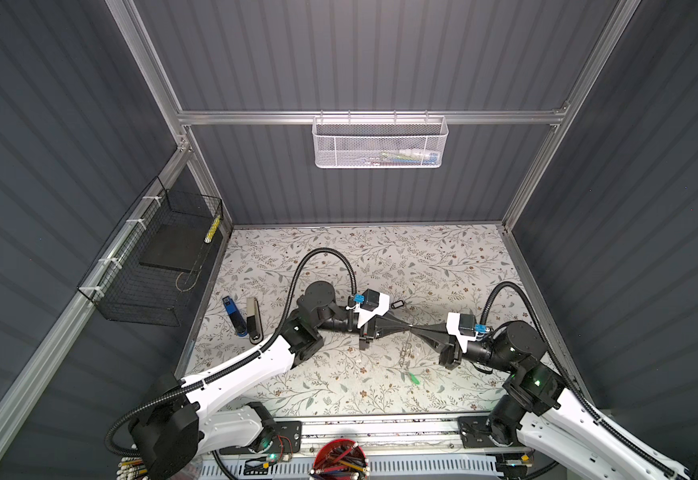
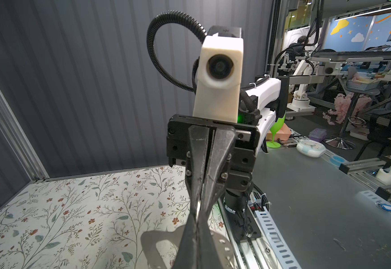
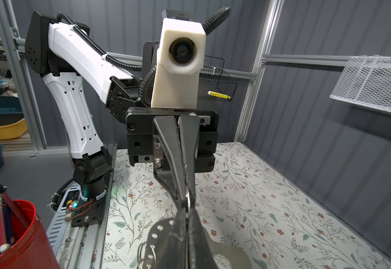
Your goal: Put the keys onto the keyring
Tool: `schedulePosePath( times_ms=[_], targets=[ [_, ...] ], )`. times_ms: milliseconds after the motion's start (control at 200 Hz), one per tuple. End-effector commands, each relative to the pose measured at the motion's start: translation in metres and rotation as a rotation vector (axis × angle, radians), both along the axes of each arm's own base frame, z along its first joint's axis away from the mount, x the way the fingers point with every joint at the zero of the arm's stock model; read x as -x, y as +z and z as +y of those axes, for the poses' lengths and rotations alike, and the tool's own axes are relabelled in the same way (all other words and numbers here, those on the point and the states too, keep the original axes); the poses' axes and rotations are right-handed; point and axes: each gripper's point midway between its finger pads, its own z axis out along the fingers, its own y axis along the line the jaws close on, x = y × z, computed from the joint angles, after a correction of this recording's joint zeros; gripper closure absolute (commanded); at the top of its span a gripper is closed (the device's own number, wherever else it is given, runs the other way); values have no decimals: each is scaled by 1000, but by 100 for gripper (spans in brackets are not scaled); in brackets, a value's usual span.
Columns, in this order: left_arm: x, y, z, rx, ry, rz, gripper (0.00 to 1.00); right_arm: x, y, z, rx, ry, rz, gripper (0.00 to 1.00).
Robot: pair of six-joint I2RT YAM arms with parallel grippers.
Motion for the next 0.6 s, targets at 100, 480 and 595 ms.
schedulePosePath(
  times_ms=[100, 480, 595],
  targets=[
    [2, 4, 1, -36, 21, -43, 70, 2, -3, 1, 44, 8, 12, 100],
    [-8, -1, 15, -284, 100, -267, 59, -5, -22, -8, 170, -65, 98, 100],
    [-6, -9, 11, -341, 90, -298, 60, -8, -25, -6, 193, -67, 112, 100]
  ],
)
